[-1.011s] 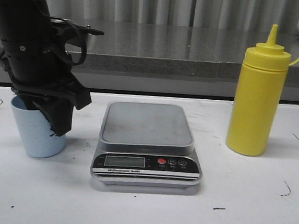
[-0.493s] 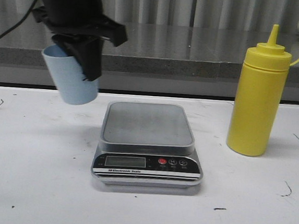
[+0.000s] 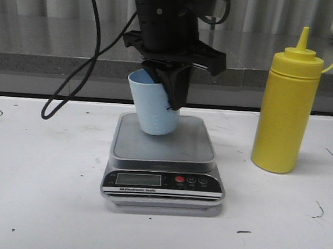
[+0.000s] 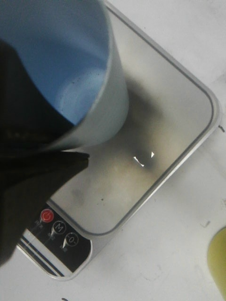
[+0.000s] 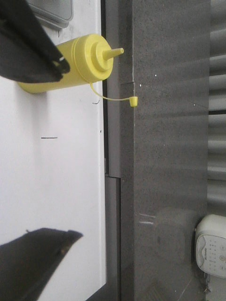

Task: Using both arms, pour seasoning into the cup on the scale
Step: 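Lift the blue cup with the left gripper and carry it onto the scale, then open the left gripper, release the cup on the scale, and raise away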

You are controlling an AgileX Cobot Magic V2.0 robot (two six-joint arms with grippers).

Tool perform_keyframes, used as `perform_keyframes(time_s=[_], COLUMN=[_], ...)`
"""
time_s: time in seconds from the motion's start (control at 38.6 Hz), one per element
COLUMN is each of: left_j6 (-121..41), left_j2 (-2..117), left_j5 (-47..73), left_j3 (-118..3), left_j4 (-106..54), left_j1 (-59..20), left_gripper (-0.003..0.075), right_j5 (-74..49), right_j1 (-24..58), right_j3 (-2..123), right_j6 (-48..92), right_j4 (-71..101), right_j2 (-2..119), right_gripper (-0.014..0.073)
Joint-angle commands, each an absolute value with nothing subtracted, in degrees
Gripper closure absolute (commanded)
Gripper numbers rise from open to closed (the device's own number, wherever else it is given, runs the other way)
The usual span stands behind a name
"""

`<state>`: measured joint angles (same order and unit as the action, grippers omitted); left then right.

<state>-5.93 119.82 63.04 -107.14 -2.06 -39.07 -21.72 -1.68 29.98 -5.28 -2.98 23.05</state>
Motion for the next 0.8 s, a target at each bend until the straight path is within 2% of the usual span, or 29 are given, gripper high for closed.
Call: perform_keyframes(time_s=[0.0, 0.05, 0.13, 0.18, 0.23, 0.31, 0.47, 0.57, 0.78], left_j6=[-5.78, -5.78, -5.78, -5.78, -5.78, -5.78, -5.66, -5.54, -6.87], left_j2=[116.52, 116.52, 116.52, 116.52, 116.52, 116.52, 114.23, 112.61, 106.56], left_j5=[62.87, 63.33, 64.65, 66.17, 68.93, 72.77, 72.59, 72.59, 72.59], left_j3=[-109.29, -109.29, -109.67, -110.74, -112.21, -114.51, -115.19, -114.88, -108.72], left_j4=[-2.37, -2.52, -2.52, -2.52, -2.52, -2.52, -2.43, -2.43, -1.96], left_j1=[-39.63, -39.63, -39.63, -39.63, -39.63, -39.63, -39.63, -39.63, -37.08], left_gripper=[0.0592, 0.0520, 0.0362, 0.0301, 0.0271, 0.0272, 0.0303, 0.0368, 0.0654], right_j5=[-17.43, -17.43, -17.43, -17.43, -17.43, -17.43, -17.43, -17.43, -17.43], right_j1=[-1.96, -1.96, -1.96, -1.96, -1.96, -1.96, -1.96, -1.96, -1.96], right_j3=[32.25, 32.25, 32.25, 32.25, 32.25, 32.25, 32.25, 32.25, 32.25], right_j6=[-4.90, -4.90, -4.90, -4.90, -4.90, -4.90, -4.90, -4.90, -4.90], right_j4=[-3.45, -3.45, -3.45, -3.45, -3.45, -3.45, -3.45, -3.45, -3.45], right_j2=[23.81, 23.81, 23.81, 23.81, 23.81, 23.81, 23.81, 23.81, 23.81], right_gripper=[-0.0048, -0.0048, -0.0048, -0.0048, -0.0048, -0.0048, -0.0048, -0.0048, -0.0048])
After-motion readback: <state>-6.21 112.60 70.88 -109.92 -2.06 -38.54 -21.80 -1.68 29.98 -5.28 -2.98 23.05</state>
